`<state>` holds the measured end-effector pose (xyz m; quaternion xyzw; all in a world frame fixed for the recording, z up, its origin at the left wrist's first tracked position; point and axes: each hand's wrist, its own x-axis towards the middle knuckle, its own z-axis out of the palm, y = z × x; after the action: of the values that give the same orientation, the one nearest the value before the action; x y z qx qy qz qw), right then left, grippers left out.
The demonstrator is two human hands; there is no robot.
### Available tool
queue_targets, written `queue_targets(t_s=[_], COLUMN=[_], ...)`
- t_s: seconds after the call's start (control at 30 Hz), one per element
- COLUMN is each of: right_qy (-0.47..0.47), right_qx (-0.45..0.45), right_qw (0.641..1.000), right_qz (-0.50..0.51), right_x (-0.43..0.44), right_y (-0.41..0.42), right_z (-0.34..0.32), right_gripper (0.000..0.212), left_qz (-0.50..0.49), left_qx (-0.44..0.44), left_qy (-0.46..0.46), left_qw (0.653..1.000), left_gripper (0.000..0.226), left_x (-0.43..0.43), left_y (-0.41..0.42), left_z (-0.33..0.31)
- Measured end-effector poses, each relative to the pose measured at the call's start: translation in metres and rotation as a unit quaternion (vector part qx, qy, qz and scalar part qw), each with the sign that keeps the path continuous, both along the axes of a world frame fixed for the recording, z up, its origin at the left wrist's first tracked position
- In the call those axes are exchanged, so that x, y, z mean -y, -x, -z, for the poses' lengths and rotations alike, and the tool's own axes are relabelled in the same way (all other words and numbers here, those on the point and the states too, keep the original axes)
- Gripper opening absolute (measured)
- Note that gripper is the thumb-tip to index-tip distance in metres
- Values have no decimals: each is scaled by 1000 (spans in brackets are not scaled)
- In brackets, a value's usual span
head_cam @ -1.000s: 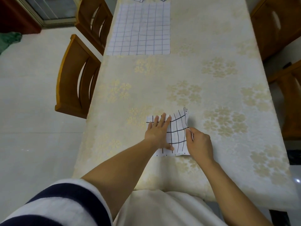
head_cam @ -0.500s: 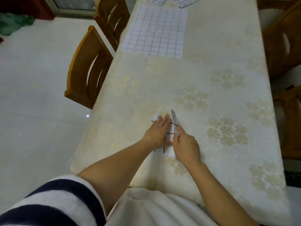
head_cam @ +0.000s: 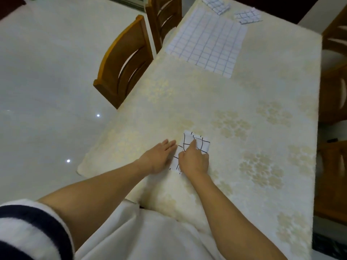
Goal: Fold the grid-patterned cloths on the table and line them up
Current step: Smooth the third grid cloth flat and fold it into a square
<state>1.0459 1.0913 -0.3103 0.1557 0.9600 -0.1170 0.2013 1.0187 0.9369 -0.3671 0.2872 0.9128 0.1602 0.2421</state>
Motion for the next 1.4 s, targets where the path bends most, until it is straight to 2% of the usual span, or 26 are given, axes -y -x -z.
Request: queue_targets(t_s=[0.07,0.13,0.2,0.27,0.33,0.4,0.5,0.67,0.8,1.03,1.1,1.2,1.3,1.4], right_qy=[17,87,199,245,205,136,55,15,23,49,91,142,190,206], right_qx=[17,6,-26,-75,-164,-214,-146,-30,-9,-12,-69,-154,-120,-94], right_qw=[1000,995,979,966,964,965,983,997,998,998,993,969,943,936], right_qz=[-14,-39,-33,-27,-49,-72,-93,-75,-58,-33,-5,132,246,270], right_x=[2,1,-4,-16,-30,-41,-47,-46,-43,-39,-42,-51,-60,-68], right_y=[-2,-12,-24,-35,-45,-55,-60,-51,-49,-42,-42,-40,-29,-16], right_z=[8,17,23,31,40,49,55,57,55,49,49,52,52,53], right_gripper=[74,78,71,57,45,44,55,62,66,65,61,54,48,42], left_qz=[18,33,45,34,28,17,-2,14,71,40,7,-43,-36,-82], left_qx=[-9,-15,-20,-21,-17,-2,-11,-8,19,-2,17,72,87,108], left_qy=[-8,-9,-6,2,7,2,-6,18,87,93,91,69,47,-25], left_qw=[1000,999,999,999,999,1000,1000,1000,993,995,996,994,994,990], left_gripper=[58,58,57,51,49,50,59,66,59,38,36,31,28,22], left_x=[0,-2,-3,-7,-9,-11,-19,-54,-75,-94,-97,-95,-89,-83], left_y=[5,11,18,23,26,28,36,63,85,104,106,109,107,100], left_z=[-1,-3,-5,-11,-17,-23,-27,-32,-33,-28,-26,-23,-21,-21])
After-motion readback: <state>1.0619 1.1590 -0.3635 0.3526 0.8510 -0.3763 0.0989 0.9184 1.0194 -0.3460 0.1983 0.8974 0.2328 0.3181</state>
